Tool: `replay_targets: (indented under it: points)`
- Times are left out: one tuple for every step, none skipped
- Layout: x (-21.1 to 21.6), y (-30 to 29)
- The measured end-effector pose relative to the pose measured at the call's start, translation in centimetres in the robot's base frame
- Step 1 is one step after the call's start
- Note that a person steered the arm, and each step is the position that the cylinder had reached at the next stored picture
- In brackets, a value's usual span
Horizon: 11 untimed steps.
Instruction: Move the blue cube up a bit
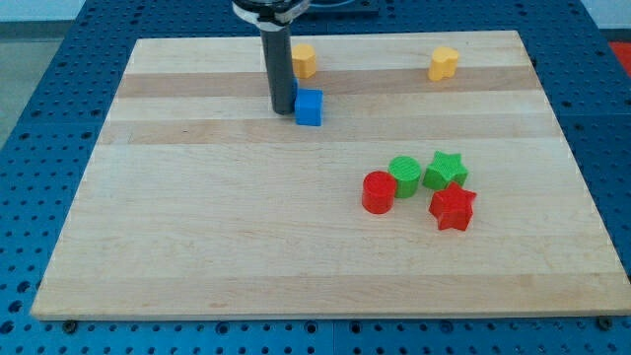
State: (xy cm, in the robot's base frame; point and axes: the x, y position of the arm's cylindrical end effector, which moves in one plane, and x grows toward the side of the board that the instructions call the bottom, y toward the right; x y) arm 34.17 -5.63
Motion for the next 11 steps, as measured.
replay_targets:
  points:
    - [-3.1, -1.8]
    - [-4.3, -5.4]
    - [-4.3, -6.4]
    - [-1.9, -6.4]
    - [1.6, -5.3]
    - [3.5, -1.2]
    - [4.3, 0.1]
    - [4.0, 0.1]
    - [3.2, 3.1]
    - [2.1, 4.3]
    - [0.6, 4.3]
